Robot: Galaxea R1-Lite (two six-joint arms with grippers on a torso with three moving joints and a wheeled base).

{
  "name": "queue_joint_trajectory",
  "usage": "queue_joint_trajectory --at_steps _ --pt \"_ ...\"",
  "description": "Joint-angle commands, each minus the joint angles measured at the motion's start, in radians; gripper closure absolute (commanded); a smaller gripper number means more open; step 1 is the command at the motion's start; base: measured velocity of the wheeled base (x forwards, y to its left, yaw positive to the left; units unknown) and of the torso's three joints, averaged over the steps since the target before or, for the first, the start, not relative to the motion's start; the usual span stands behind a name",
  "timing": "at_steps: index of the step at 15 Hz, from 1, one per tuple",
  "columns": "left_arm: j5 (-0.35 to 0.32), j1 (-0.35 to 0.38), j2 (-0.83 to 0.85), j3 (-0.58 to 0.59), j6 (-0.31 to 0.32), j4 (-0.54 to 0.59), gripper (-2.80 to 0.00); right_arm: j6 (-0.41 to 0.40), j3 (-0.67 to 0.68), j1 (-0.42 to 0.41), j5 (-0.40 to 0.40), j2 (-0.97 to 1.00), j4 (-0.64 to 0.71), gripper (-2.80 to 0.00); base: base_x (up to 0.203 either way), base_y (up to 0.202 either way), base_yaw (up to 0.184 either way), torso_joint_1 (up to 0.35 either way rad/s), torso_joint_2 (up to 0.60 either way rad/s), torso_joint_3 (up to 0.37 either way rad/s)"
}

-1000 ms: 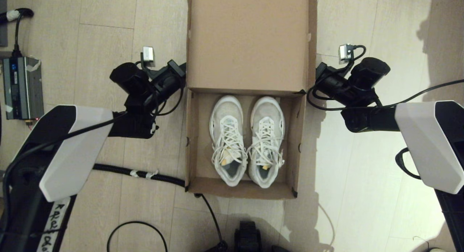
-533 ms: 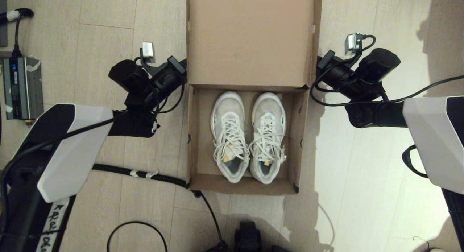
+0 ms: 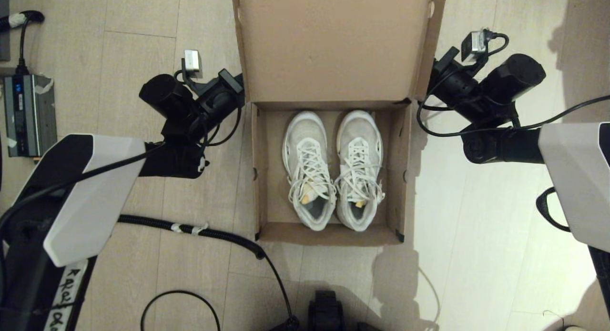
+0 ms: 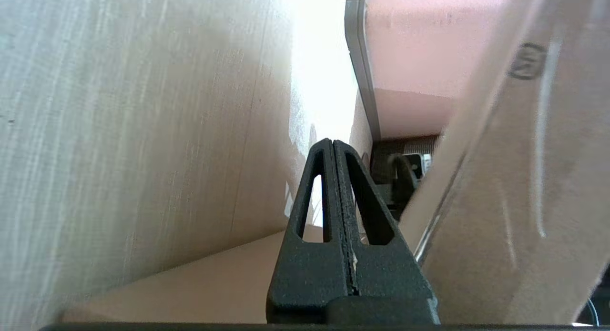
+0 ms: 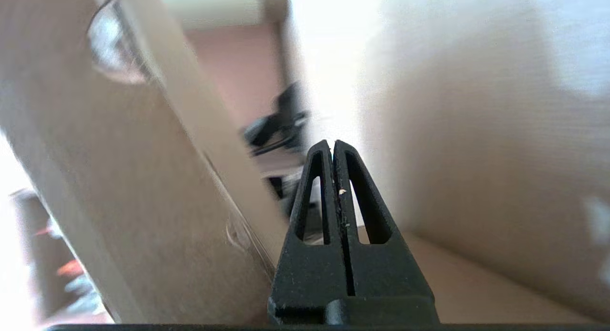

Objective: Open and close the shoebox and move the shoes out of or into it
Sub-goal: Close the shoe box

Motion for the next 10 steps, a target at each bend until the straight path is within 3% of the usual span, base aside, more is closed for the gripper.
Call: queue_joint_trajectory --at_steps 1,6,10 --pt "-0.004 0.0 -0.001 0.0 -0.006 -0.005 0.0 0.042 0.0 -0.01 0.037 -0.009 -0.04 0.0 0.0 0.0 0.0 0.0 0.0 0.0" --pt "-0.016 0.0 0.001 0.0 -0.006 -0.005 0.0 0.254 0.007 -0.038 0.162 -0.005 -0.22 0.0 0.0 0.0 0.0 0.0 0.0 0.0" --pt "-0.018 0.0 0.002 0.0 -0.007 -0.005 0.0 0.317 0.013 -0.056 0.274 -0.004 -0.285 0.0 0.0 0.0 0.0 0.0 0.0 0.0"
